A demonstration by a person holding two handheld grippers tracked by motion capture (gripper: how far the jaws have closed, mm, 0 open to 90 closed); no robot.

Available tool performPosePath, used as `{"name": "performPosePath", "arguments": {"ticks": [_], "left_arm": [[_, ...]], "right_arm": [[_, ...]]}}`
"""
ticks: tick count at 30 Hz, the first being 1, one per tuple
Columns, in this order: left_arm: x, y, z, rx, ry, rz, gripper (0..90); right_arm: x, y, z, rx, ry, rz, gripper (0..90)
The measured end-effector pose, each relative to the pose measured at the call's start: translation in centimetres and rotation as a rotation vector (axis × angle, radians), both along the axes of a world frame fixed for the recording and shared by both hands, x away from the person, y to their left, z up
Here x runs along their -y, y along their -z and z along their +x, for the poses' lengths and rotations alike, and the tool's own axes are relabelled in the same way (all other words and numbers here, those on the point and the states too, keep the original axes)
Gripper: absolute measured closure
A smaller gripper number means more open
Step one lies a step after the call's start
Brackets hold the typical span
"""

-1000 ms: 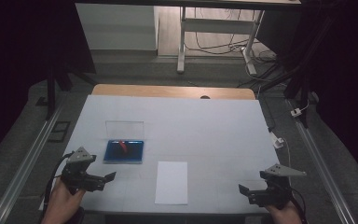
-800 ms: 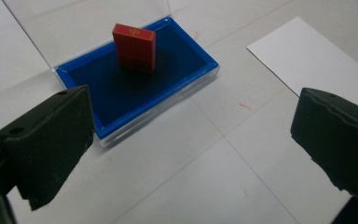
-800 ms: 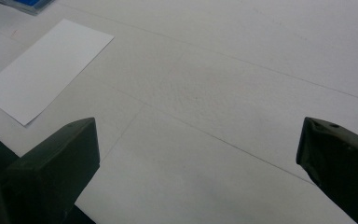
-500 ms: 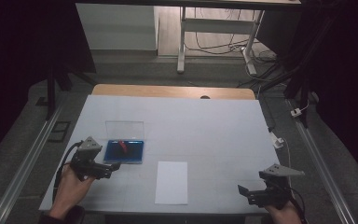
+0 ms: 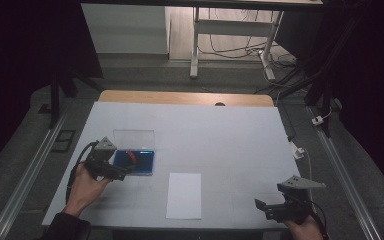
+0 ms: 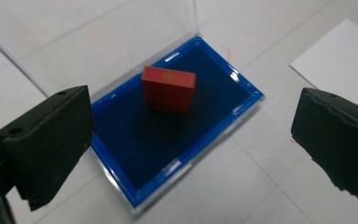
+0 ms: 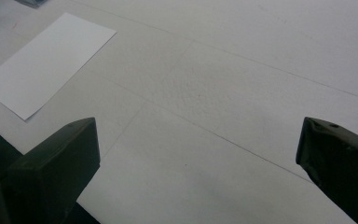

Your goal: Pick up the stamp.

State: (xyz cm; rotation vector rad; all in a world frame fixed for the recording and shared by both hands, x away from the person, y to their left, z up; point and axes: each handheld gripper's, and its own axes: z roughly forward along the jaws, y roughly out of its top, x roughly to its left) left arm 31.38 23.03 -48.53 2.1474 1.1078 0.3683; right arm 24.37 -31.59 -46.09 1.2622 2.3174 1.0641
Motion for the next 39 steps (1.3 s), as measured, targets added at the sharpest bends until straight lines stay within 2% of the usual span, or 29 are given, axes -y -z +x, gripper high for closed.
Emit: {"name": "performPosePath", "arguments": {"ticks": [8,15,18,26,39], "left_arm": [[0.5,0.5,1.6,-0.014,0.012,0.010,0.0],[1.1,1.2,3.0,-0.029,0.042,0.048,3.1],[1.1,1.3,3.1,-0.029,0.047,0.066,10.1],[1.0,1.2,3.3,-0.027,0.066,0.077,33.1],[0.8,1.3,3.5,-0.051,0.075,0.080,54.2]], "right_arm": [[-0.1,0.0,0.0,-0.002,-0.001,-0.007,0.2],[-0.1,0.0,0.0,-0.001,-0.002,-0.010,0.2],[-0.1,0.0,0.0,-0.001,-0.003,-0.011,0.2],[-0.1,0.0,0.0,-0.001,-0.005,-0.015,0.2],[-0.2,0.0,0.0,-0.001,-0.009,-0.020,0.2]]}}
